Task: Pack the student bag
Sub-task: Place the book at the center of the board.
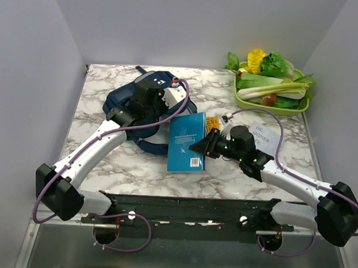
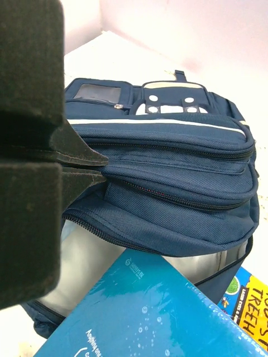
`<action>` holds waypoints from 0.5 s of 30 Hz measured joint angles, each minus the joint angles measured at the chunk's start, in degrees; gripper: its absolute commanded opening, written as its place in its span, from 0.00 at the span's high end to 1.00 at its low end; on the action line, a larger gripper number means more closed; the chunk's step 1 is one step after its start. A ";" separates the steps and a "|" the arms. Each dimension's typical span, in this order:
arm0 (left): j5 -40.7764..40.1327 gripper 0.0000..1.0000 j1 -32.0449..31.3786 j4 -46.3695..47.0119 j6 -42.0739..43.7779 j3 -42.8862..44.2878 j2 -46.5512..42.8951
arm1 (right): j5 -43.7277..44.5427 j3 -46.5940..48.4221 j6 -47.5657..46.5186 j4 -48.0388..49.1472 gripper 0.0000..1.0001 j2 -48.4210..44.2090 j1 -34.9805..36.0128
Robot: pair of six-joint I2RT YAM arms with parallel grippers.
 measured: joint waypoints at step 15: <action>6.23 1.00 0.13 -11.10 -5.49 5.88 -0.61 | -8.68 0.24 13.03 10.29 0.99 17.25 -1.42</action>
